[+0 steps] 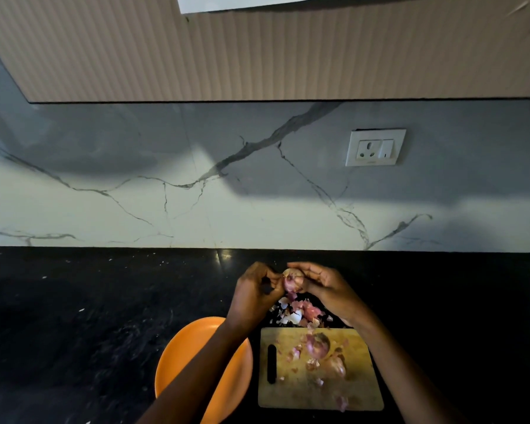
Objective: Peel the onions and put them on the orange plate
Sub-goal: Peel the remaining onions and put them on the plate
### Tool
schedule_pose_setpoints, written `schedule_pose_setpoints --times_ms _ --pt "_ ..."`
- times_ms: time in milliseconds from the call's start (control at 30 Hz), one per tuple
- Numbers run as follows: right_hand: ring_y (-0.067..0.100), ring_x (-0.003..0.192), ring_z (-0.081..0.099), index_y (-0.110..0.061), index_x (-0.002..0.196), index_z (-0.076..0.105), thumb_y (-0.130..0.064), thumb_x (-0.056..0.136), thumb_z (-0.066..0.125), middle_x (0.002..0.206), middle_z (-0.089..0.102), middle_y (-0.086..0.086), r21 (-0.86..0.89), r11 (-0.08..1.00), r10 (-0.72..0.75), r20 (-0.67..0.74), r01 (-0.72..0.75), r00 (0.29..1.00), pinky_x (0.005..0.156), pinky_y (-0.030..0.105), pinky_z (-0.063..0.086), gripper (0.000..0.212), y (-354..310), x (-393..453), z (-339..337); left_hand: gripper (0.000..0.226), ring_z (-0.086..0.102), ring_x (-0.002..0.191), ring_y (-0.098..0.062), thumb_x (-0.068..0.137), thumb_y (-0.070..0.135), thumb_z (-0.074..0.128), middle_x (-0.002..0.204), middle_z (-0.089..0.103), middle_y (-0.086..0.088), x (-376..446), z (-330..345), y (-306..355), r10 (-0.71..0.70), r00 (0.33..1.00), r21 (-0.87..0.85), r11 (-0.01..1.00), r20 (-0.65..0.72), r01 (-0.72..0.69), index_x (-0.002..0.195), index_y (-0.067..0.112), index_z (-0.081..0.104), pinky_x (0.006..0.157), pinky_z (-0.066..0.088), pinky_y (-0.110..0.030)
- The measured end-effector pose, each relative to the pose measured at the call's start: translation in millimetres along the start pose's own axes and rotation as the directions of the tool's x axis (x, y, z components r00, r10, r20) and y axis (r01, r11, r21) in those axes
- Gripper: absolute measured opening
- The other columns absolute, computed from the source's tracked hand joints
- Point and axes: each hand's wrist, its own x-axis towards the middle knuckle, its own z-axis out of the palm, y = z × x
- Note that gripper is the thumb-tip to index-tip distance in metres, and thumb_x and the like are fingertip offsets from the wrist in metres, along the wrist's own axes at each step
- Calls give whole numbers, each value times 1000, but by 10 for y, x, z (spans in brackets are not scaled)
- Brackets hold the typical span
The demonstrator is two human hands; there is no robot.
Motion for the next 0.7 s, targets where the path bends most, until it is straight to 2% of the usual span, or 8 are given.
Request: schedule_pose_setpoints --times_ms 67,167,267,333,400,533,633,700 --pt "11 118 65 -26 124 65 -22 91 67 121 73 -4 11 1000 -7 -10 7 1000 100 28 52 33 2 1 19 14 62 80 -11 82 14 77 89 65 2 8 5 9 -27 999 -19 999 -18 27 88 12 65 67 52 -22" --pt "13 118 66 -26 124 65 -21 92 66 122 73 -2 59 998 -14 -32 16 999 99 28 52 33 2 -5 32 13 67 78 -10 83 6 77 87 70 2 0 30 44 -153 987 -193 971 -39 143 91 10 67 69 55 -23" --pt "16 120 65 -24 125 65 -23 89 66 124 72 1 117 993 -22 -52 28 998 101 30 51 36 1 -6 38 9 70 78 -10 87 2 72 83 73 2 -3 70 76 -281 958 -366 899 -57 242 92 9 69 72 56 -22" --pt "17 122 64 -22 126 65 -23 89 66 125 71 2 162 986 -24 -59 33 998 102 30 50 37 9 0 40 5 72 83 -16 90 4 70 88 75 -4 0 97 86 -351 935 -481 828 -46 287 95 5 70 76 58 -27" --pt "19 123 63 -19 127 65 -22 88 66 127 70 4 214 976 -20 -68 34 997 101 30 50 39 25 2 40 10 72 90 -26 92 7 67 93 75 -13 13 123 102 -417 909 -594 731 1 336 100 0 70 82 59 -35" --pt "21 124 62 -16 128 63 -19 88 65 127 70 5 258 966 0 -86 23 996 96 28 52 40 48 -19 -6 19 68 99 -29 99 9 57 104 72 -21 35 151 123 -422 895 -686 609 146 399 107 -2 70 93 54 -40" --pt "20 123 63 -20 127 64 -22 89 66 126 71 2 195 981 -8 -92 26 996 103 35 50 39 58 -47 -56 29 68 102 -28 101 16 53 108 70 -21 72 157 148 -424 873 -753 485 242 445 116 -6 63 96 54 -38" --pt "17 121 64 -23 127 64 -23 89 66 125 71 0 156 987 -21 -95 36 995 105 36 49 38 50 -54 -55 34 69 105 -31 96 23 60 111 71 -20 94 174 161 -429 869 -740 495 247 455 119 -2 63 97 54 -41"
